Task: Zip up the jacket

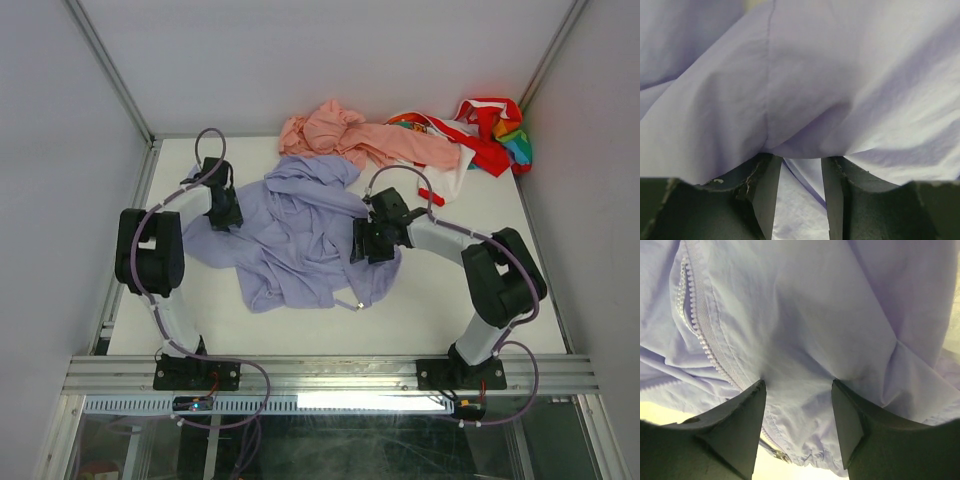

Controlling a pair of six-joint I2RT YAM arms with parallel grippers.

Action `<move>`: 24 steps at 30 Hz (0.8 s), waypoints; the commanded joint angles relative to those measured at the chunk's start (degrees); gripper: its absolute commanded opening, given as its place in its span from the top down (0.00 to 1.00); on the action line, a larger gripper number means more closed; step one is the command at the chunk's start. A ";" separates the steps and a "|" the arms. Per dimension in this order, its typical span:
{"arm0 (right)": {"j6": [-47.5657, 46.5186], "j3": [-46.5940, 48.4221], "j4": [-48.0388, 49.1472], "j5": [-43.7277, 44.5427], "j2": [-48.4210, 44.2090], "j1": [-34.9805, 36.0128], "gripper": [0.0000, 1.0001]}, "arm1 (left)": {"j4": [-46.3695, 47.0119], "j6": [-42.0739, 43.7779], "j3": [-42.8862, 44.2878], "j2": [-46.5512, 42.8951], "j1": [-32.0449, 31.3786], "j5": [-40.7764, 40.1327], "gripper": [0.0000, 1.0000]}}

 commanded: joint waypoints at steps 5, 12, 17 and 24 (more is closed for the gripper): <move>-0.13 1.50 -4.63 0.90 -8.61 2.70 0.42 | -0.53 4.51 4.42 -8.61 -0.54 3.76 0.56; 1.38 1.61 -14.60 7.11 -12.01 8.76 0.44 | -4.60 -1.11 -3.68 -25.40 -8.86 8.18 0.51; 3.08 1.23 -18.97 11.31 -11.20 12.11 0.47 | -5.75 -9.52 -9.64 -34.36 -18.94 13.07 0.51; 1.47 2.78 -18.60 12.35 -6.08 15.15 0.46 | -2.27 -16.16 -16.27 -35.78 -28.61 16.43 0.50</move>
